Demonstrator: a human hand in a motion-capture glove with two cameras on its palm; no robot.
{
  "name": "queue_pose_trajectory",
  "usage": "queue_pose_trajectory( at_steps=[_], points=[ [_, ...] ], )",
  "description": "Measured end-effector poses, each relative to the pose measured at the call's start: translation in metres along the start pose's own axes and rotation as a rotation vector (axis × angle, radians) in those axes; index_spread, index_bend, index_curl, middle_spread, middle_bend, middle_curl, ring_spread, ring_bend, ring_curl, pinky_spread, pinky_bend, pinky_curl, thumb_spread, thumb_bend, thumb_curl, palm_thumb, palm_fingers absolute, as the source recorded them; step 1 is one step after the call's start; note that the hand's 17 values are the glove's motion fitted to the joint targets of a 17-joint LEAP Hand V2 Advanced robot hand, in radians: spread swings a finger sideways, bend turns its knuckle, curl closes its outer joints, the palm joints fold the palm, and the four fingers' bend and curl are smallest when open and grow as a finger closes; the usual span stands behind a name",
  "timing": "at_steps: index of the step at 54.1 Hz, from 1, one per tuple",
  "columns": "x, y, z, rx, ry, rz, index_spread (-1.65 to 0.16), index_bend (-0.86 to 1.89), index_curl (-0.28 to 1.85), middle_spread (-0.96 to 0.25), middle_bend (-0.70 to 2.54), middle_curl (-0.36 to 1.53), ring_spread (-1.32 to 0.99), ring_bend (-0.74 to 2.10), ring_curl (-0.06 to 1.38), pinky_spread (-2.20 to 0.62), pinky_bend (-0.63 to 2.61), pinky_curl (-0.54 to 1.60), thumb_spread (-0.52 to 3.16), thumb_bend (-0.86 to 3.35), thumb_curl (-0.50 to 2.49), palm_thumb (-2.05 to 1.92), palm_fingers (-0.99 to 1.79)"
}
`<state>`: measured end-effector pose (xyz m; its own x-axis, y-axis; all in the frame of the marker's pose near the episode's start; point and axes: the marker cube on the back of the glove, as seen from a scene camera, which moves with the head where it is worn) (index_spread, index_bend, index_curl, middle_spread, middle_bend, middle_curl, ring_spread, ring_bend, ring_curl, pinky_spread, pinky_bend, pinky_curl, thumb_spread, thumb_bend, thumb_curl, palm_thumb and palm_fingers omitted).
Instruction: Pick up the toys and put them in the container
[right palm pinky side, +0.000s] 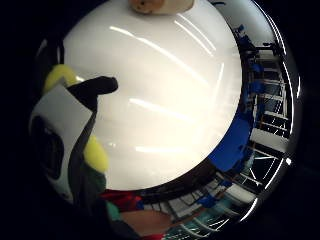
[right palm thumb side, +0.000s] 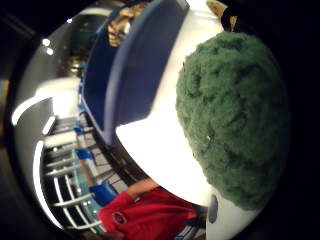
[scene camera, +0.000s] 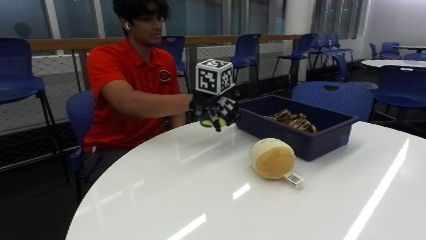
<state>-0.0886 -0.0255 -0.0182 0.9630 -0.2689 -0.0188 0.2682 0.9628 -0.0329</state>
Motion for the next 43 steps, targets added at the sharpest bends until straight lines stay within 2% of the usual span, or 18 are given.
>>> queue_pose_trajectory(
  at_steps=[21, 32, 43],
  points=[
    [-0.046, -0.061, -0.102, 0.083, 0.086, 0.031, -0.47, 0.26, 0.74, -0.44, 0.71, 0.67, -0.57, 0.95, 0.56, -0.44, 0.89, 0.40, 0.56, 0.17, 0.93, 0.71, 0.89],
    [-0.078, -0.098, -0.125, 0.150, 0.105, 0.004, -0.49, 0.23, 0.83, -0.45, 0.70, 0.72, -0.58, 0.96, 0.59, -0.44, 0.90, 0.41, 0.54, 0.15, 0.99, 0.70, 0.86],
    [-0.133, -0.132, -0.140, 0.114, 0.050, -0.045, -0.51, 0.20, 0.90, -0.46, 0.69, 0.76, -0.58, 0.94, 0.61, -0.44, 0.91, 0.41, 0.54, 0.12, 1.03, 0.69, 0.84]
  ],
)
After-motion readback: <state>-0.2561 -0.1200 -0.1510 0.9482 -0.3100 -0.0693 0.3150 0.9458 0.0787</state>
